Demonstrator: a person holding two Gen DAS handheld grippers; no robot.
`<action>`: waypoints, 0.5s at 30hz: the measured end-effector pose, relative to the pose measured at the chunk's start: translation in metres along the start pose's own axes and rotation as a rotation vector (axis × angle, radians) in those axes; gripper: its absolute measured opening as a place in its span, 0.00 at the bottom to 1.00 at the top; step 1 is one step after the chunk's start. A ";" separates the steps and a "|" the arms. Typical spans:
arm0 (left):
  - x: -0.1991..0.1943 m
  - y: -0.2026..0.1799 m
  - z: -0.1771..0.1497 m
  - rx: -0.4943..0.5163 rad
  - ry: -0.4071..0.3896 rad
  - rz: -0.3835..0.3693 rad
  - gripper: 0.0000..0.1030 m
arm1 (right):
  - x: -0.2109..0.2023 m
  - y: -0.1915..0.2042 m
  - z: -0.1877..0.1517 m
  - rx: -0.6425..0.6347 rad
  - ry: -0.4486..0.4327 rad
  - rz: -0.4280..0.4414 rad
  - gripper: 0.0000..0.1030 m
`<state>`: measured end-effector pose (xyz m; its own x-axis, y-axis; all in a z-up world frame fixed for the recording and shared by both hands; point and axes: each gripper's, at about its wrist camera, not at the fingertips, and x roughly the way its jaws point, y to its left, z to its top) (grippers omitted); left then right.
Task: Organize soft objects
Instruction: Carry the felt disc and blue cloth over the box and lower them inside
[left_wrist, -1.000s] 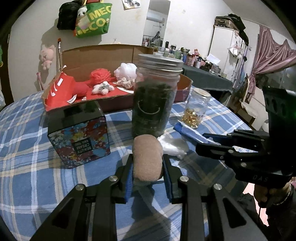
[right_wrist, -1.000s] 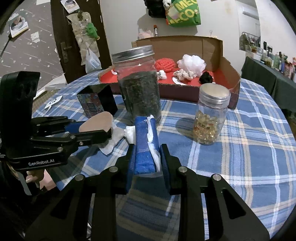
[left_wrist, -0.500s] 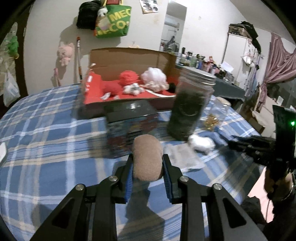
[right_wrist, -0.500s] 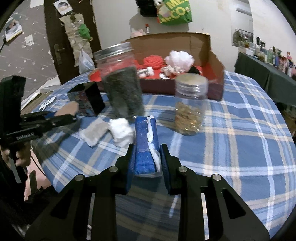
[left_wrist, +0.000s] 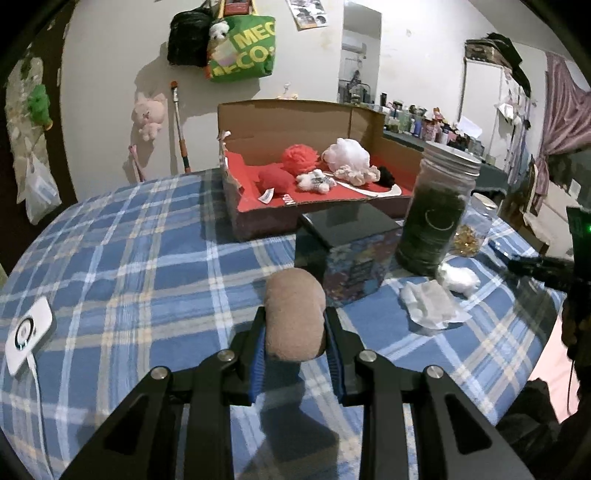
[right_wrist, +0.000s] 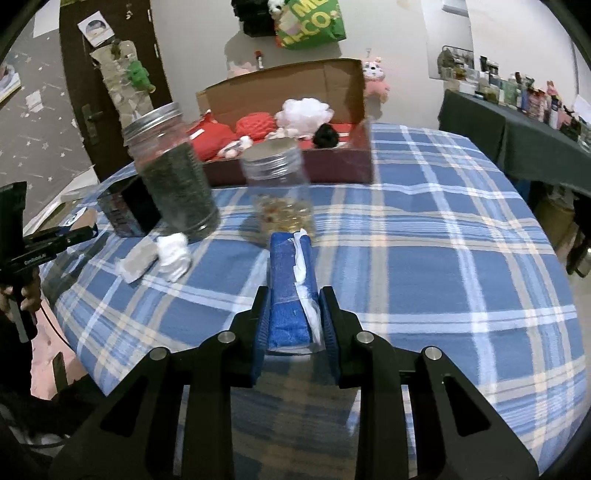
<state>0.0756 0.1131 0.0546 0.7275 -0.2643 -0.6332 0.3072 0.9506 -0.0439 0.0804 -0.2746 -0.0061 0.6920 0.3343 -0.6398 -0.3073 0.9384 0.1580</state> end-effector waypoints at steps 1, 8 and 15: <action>0.002 0.002 0.002 0.009 -0.002 -0.006 0.29 | 0.000 -0.002 0.002 -0.001 0.000 -0.001 0.25; 0.019 0.015 0.015 0.047 0.014 -0.025 0.29 | 0.001 -0.017 0.024 -0.044 0.004 -0.018 0.25; 0.035 0.025 0.030 0.083 0.048 -0.041 0.29 | 0.012 -0.033 0.047 -0.065 0.031 0.008 0.25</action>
<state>0.1274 0.1227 0.0547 0.6834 -0.2926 -0.6689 0.3875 0.9218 -0.0073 0.1301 -0.2977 0.0163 0.6693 0.3377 -0.6618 -0.3551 0.9278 0.1143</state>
